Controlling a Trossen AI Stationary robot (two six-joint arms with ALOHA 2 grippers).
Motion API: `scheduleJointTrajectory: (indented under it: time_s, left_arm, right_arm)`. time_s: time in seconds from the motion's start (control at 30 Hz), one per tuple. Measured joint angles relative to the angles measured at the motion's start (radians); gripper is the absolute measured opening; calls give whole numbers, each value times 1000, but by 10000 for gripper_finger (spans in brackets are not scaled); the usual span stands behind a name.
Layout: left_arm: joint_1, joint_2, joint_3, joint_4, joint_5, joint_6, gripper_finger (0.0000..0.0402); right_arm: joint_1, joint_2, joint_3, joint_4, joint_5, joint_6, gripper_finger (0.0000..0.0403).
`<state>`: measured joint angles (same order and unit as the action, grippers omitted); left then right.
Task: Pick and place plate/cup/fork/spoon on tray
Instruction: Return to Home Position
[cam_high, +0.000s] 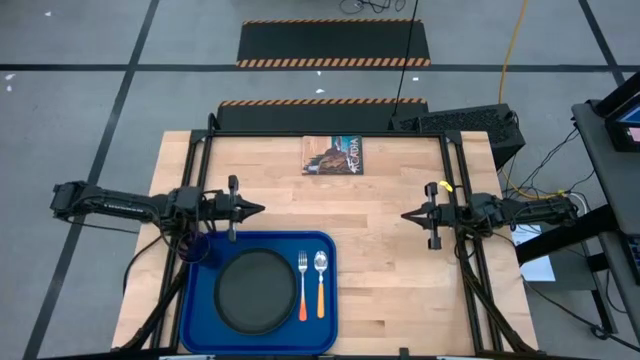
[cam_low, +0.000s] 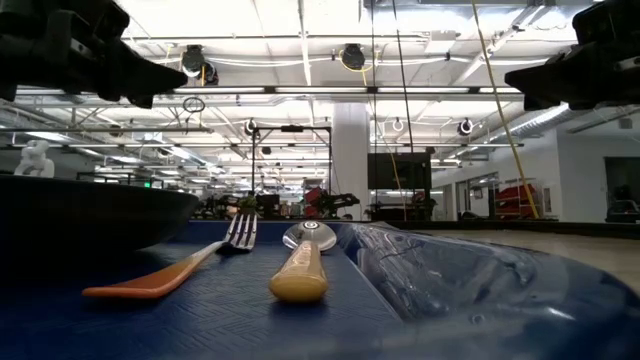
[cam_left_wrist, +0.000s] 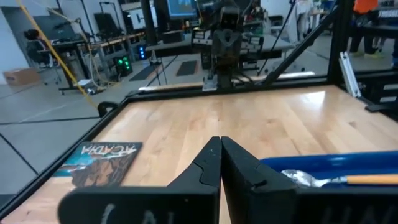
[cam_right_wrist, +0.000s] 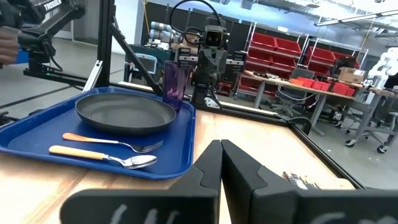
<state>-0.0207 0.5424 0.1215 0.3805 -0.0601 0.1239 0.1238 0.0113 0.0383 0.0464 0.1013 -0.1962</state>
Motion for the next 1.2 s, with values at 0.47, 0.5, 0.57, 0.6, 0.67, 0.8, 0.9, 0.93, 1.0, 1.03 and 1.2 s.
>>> scheduleJointTrajectory:
  time_s: [0.47, 0.5, 0.57, 0.6, 0.67, 0.8, 0.9, 0.93, 1.0, 1.03, 1.2]
  left_arm:
    - [9, -14, -101, 19, 35, -24, 3]
    - [9, -15, -112, 18, 35, -30, 3]
    - [9, -15, -109, -2, 34, -46, 3]
    - [9, -15, -109, 4, 34, -53, 4]
    - [6, -15, -109, 18, 39, -55, 4]
    - [-5, -53, -108, 16, 43, -26, 2]
    - [-13, -104, -108, -5, 46, -13, 4]
    - [-15, -126, -108, -13, 52, -5, 3]
    - [-16, -176, -107, -53, 65, 2, 2]
    - [-17, -204, -107, -83, 65, 1, 2]
    - [-12, -354, -107, -205, 61, -6, 4]
  right_arm:
    - [0, 0, 0, 5, 2, 1, 0]
    - [0, 0, 0, 6, 2, 1, 0]
    - [0, 0, 0, 6, 2, 1, 0]
    - [0, 0, 0, 6, 2, 1, 0]
    - [0, 0, 0, 7, 2, 1, 0]
    - [0, 0, 0, 7, 2, 1, 0]
    - [0, 0, 0, 8, 2, 1, 0]
    - [0, 0, 0, 8, 2, 1, 0]
    - [0, 0, 0, 8, 2, 1, 0]
    - [0, 0, 0, 8, 2, 1, 0]
    - [0, 0, 0, 8, 2, 1, 0]
